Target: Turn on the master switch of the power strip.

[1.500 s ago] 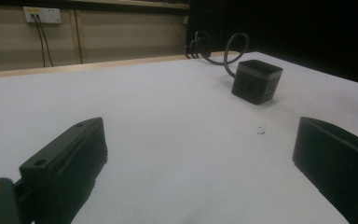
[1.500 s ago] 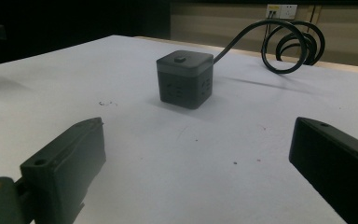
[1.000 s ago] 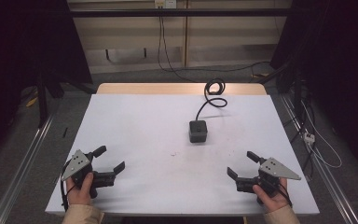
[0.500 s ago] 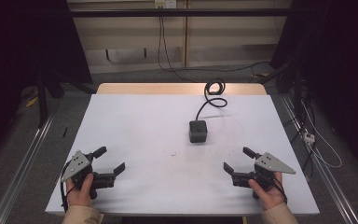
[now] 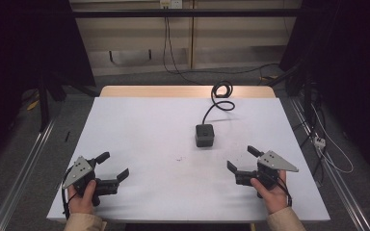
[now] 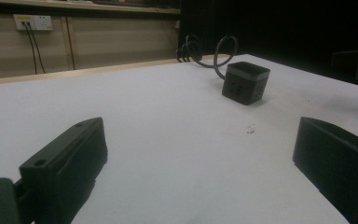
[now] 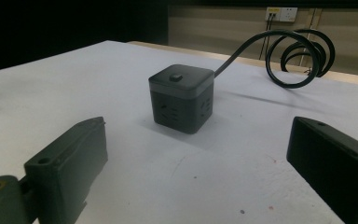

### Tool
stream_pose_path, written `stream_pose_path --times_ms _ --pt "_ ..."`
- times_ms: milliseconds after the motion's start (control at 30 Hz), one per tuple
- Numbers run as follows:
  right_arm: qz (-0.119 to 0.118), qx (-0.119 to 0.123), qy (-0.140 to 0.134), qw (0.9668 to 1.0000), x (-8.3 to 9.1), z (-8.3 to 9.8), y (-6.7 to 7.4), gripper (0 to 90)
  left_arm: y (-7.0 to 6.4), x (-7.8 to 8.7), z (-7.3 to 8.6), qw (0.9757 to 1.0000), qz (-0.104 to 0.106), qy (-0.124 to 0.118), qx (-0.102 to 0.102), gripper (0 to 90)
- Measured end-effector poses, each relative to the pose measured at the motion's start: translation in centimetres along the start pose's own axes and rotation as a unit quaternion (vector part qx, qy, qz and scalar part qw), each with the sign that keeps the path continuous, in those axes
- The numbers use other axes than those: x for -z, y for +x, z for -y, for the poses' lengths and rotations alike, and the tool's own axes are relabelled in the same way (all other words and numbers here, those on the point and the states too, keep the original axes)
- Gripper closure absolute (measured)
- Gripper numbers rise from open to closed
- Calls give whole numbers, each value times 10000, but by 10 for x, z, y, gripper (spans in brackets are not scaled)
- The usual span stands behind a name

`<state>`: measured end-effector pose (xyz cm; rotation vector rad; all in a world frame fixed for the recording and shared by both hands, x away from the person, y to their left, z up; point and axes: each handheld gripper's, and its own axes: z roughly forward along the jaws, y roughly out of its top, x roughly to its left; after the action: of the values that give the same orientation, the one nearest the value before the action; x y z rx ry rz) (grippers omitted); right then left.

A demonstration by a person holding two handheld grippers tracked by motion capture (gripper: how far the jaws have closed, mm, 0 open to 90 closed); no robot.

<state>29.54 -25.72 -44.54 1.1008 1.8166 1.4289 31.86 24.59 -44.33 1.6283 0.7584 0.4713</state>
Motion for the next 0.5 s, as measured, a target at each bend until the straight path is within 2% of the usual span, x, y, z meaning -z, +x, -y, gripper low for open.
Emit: stream_pose_path --times_ms 200,500 --pt "-39 84 42 9999 -4 -2 1 62 -1 -2 0 10000 44 38 -45 24" --pt "-1 23 77 10000 -11 -4 0 61 -1 -4 0 10000 51 28 -45 25"
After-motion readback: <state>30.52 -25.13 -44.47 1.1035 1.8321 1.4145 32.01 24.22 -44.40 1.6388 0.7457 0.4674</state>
